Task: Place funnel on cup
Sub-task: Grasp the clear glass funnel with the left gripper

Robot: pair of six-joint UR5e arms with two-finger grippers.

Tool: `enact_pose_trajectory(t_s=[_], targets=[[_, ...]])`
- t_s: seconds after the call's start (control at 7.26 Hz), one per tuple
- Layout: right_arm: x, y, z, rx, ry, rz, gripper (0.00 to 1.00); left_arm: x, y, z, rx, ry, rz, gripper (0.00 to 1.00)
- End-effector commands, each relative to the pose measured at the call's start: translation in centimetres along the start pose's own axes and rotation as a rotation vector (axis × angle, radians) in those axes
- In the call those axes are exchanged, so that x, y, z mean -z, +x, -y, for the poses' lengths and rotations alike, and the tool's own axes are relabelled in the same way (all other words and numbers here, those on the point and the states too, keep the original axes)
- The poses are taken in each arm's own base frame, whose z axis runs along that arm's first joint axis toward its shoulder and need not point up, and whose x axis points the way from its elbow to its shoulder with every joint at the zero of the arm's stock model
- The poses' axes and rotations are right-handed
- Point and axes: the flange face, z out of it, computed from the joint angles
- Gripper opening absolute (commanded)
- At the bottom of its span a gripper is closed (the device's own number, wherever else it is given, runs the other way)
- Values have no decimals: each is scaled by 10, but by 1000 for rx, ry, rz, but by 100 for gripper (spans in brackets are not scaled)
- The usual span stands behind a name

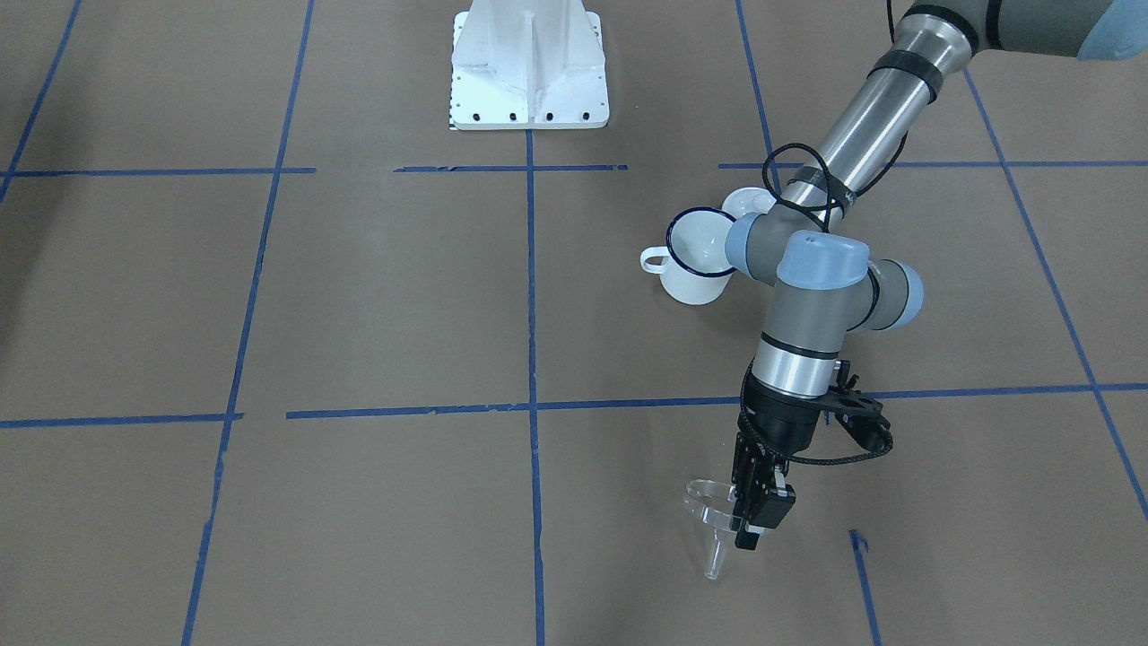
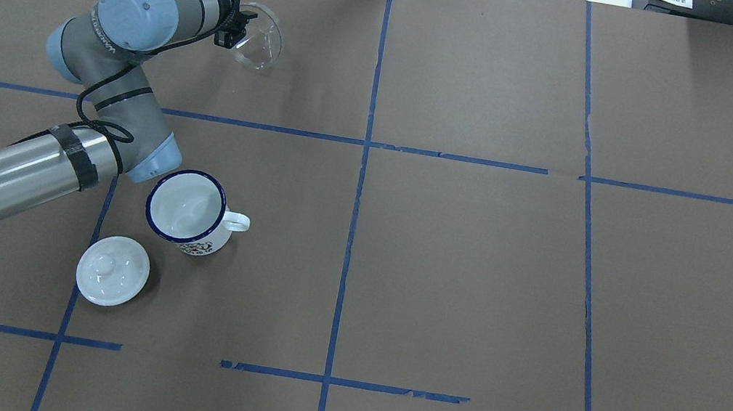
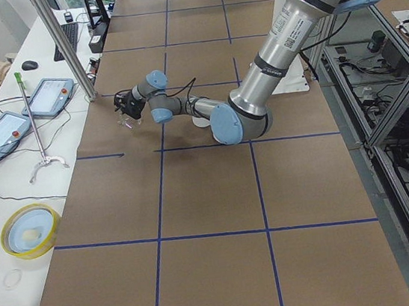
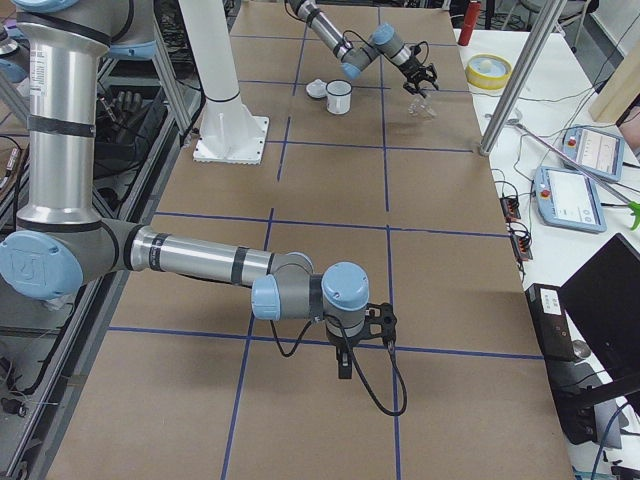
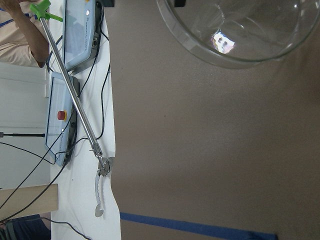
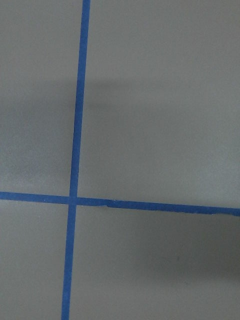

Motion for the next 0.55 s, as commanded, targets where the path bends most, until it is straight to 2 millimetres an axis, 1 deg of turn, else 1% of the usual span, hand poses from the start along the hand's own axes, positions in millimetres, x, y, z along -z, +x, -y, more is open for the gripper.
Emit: enact_pose_trajectory(t_s=[0.0, 0.14, 0.28, 0.41], targets=[[0, 0, 0, 0, 0, 1, 100, 1, 1, -2, -4, -5, -2, 0], [0, 0, 0, 0, 0, -1, 100, 11, 12, -12, -5, -30, -21, 0], [0, 0, 0, 0, 0, -1, 100, 29, 31, -26, -5, -65, -55, 0], [0, 0, 0, 0, 0, -1, 100, 53, 54, -43, -14, -82, -68, 0]])
